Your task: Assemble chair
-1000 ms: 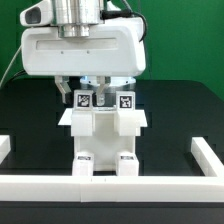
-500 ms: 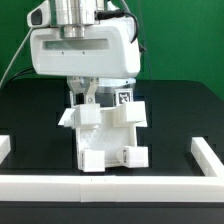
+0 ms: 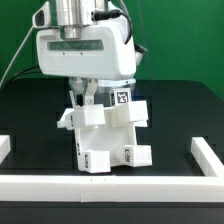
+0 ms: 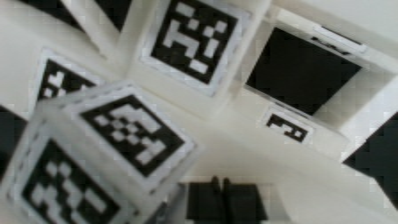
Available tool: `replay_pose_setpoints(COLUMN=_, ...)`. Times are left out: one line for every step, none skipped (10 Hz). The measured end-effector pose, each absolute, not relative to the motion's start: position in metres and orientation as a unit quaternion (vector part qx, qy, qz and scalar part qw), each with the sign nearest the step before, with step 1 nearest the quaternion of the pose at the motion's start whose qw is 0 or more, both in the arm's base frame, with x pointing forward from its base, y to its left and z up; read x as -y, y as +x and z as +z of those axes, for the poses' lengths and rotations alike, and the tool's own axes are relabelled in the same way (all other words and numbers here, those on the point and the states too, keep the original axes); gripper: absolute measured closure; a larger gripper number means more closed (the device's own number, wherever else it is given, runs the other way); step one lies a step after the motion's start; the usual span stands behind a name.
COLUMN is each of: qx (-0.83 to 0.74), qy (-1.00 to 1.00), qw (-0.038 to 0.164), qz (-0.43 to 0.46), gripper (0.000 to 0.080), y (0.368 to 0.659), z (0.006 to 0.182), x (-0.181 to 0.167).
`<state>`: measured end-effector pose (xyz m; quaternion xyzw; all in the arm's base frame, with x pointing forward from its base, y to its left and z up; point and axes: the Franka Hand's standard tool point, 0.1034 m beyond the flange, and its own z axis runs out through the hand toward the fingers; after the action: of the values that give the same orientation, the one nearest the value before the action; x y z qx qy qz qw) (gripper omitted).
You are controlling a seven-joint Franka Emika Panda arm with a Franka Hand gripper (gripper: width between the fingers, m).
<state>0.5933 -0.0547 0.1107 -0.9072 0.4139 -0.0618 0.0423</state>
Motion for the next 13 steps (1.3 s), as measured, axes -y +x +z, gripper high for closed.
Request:
replay_pose_setpoints(qx=-0.409, qy=-0.908, qw=0.041, qz=-0.077, gripper=0.0715, y=0.607, z=0.112, x=0.054)
replay_pose_setpoints(qx=-0.404, qy=-0.91, qw=0.037, qz=-0.085, gripper=0.053, y=0.615, z=0.105, x=0.051)
replay_pose_setpoints(qx=-0.406, qy=-0.909, qw=0.037, qz=-0.085, gripper=0.0395, y=0.619, z=0.101, x=0.044)
replay_pose_setpoints(qx=-0.405, qy=-0.909, qw=0.038, qz=-0.087, gripper=0.0395, y=0.624, z=0.1, x=0.039)
replay_pose_setpoints(qx=-0.402, qy=-0.911, qw=0.039, qz=-0.086, gripper=0.0214, y=0.625, z=0.099, x=0.034)
replay_pose_setpoints(qx=-0.4, qy=-0.912, qw=0.039, qz=-0.084, gripper=0.0168, y=0.623, z=0.097, x=0.03)
replay_pose_setpoints(qx=-0.4, qy=-0.912, qw=0.039, qz=-0.082, gripper=0.0168, y=0.623, z=0.098, x=0.029)
replay_pose_setpoints(qx=-0.4, qy=-0.912, qw=0.041, qz=-0.082, gripper=0.0153, y=0.623, z=0.103, x=0.03)
replay_pose_setpoints(qx=-0.394, qy=-0.915, qw=0.046, qz=-0.073, gripper=0.0153, y=0.621, z=0.112, x=0.031)
replay_pose_setpoints(qx=-0.388, qy=-0.917, qw=0.052, qz=-0.069, gripper=0.015, y=0.621, z=0.124, x=0.031)
replay_pose_setpoints(qx=-0.391, qy=-0.916, qw=0.058, qz=-0.064, gripper=0.015, y=0.62, z=0.133, x=0.031)
replay_pose_setpoints(qx=-0.389, qy=-0.917, qw=0.064, qz=-0.063, gripper=0.015, y=0.616, z=0.142, x=0.03)
replay_pose_setpoints(qx=-0.388, qy=-0.917, qw=0.073, qz=-0.053, gripper=0.015, y=0.607, z=0.15, x=0.024)
